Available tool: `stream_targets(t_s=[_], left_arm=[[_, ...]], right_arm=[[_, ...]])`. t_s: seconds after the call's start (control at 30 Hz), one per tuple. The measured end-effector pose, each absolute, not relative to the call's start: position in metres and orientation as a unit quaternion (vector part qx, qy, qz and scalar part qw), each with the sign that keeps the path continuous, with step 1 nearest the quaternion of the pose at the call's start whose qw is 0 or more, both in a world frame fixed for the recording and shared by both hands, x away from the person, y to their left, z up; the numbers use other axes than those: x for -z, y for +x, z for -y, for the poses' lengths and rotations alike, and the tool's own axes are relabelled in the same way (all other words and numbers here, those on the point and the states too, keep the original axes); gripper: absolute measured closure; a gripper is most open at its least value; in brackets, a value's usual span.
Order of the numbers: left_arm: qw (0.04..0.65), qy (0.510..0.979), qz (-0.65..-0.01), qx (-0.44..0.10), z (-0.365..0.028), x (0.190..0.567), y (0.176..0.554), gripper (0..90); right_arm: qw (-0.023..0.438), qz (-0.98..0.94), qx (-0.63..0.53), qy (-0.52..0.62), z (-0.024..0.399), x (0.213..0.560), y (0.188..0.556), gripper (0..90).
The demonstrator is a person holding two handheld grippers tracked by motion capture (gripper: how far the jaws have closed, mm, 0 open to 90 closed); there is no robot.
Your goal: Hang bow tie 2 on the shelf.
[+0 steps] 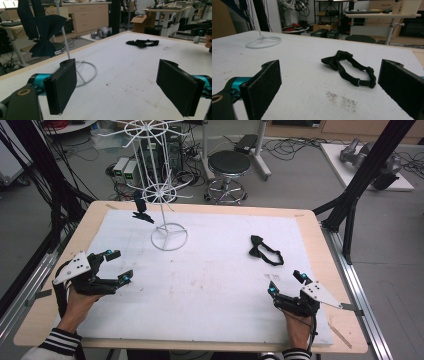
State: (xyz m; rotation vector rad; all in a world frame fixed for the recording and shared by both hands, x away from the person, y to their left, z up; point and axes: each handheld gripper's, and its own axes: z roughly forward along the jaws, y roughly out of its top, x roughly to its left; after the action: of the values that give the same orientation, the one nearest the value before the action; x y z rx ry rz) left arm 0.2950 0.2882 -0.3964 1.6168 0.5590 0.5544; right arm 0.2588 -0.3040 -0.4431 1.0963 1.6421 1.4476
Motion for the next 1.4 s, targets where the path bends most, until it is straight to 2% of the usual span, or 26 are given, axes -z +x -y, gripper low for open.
stream_targets(t_s=[0.33,0.73,1.4], left_arm=[[0.623,0.703,-0.245,-0.242,-0.289,0.4,0.293,17.3],[0.626,0.701,-0.247,-0.236,-0.294,0.403,0.292,17.3],[0.628,0.7,-0.248,-0.232,-0.296,0.405,0.292,17.3]], right_arm=[[0.33,-0.646,-0.541,0.427,0.318,0.41,0.27,3.8],[0.3,-0.694,-0.512,0.408,0.316,0.367,0.302,3.8],[0.273,-0.725,-0.484,0.408,0.309,0.335,0.336,3.9]])
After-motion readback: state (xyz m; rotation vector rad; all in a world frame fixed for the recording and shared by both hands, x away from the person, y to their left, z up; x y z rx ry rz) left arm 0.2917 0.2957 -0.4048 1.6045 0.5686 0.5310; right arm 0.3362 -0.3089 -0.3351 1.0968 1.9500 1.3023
